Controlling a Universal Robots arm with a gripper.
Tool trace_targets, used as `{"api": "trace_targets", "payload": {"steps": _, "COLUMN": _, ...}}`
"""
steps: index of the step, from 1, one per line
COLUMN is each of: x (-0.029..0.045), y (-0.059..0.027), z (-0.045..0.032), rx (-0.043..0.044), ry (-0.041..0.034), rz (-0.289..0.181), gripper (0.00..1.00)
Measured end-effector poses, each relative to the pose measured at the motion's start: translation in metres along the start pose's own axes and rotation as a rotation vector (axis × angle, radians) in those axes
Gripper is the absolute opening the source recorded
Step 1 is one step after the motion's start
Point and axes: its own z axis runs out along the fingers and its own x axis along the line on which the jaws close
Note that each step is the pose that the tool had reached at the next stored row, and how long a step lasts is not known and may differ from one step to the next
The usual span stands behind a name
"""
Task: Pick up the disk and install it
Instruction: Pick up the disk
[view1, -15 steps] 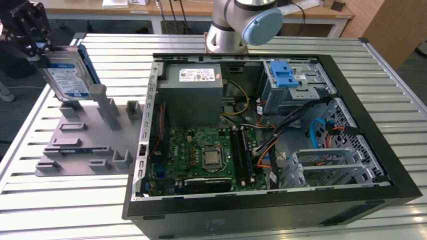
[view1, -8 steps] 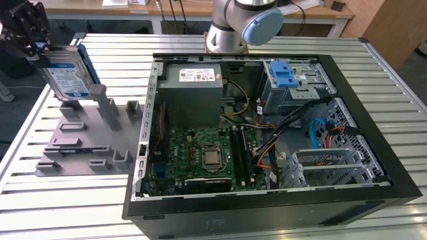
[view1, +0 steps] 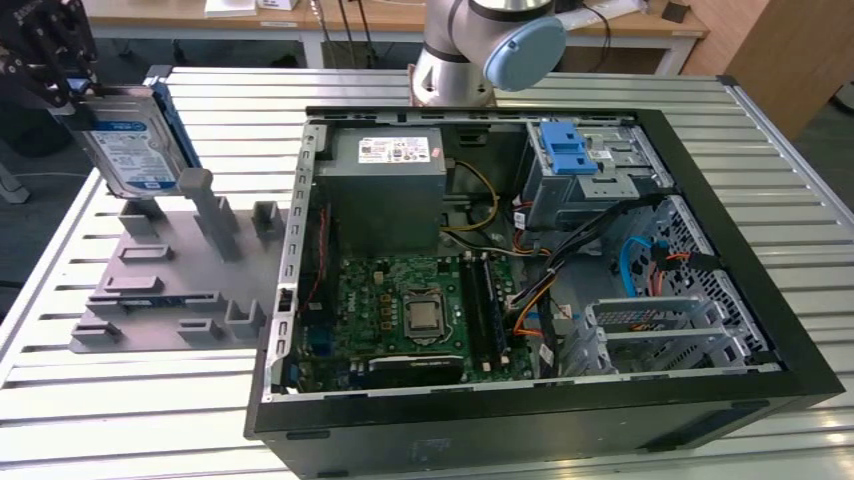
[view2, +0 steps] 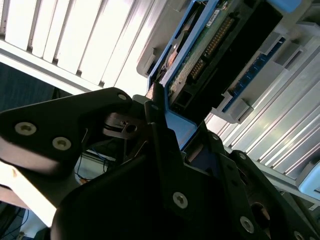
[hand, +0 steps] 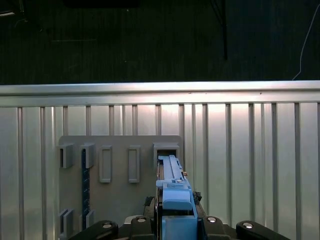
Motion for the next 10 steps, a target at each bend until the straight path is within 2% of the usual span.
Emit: {"api": "trace_targets", "payload": {"steps": 10, "x": 0.0000, "y": -0.0001, "z": -0.0063, "rx": 0.0001, "ry": -0.0009, "rz": 0.000, "gripper": 0.36}}
